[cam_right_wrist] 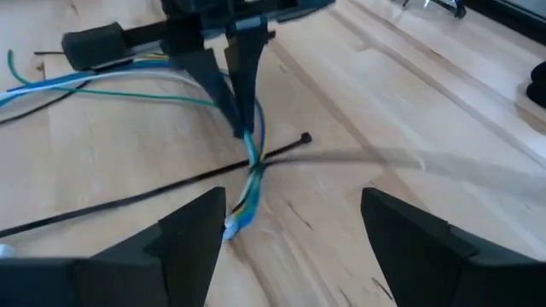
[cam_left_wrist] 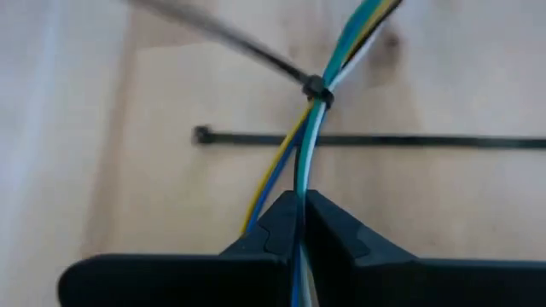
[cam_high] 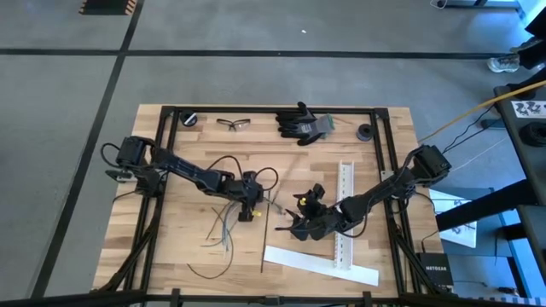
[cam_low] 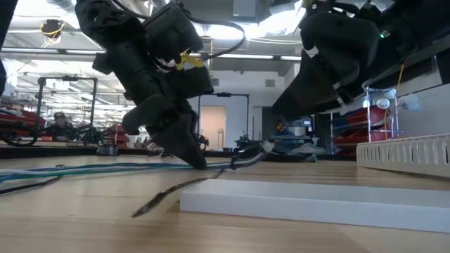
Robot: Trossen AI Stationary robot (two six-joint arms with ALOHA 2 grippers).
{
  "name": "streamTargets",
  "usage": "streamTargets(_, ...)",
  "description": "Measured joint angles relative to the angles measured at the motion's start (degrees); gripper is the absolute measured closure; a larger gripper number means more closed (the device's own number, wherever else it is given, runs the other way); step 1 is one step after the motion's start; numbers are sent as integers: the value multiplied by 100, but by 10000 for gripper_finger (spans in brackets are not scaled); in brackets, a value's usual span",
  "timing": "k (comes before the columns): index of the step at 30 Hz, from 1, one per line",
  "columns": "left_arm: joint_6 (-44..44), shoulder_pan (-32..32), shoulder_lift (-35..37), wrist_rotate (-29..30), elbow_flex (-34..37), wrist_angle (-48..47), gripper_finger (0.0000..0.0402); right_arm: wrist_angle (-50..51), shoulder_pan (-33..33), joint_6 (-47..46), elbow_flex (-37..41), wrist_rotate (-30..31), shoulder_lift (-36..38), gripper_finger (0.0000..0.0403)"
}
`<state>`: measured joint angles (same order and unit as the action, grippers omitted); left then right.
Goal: Ziptie cables
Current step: Wrap the cable wires with the black zip tie
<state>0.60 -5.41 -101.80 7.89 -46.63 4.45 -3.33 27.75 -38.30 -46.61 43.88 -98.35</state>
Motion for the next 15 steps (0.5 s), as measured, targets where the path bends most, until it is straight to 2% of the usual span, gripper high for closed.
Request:
streamTargets(8,57,182,826,1118,4,-867,401,-2,-2,26,0,106,0,143)
streamTargets(15,49,805,845,1213,124,-1566,401,2,-2,26,0,114,0,143)
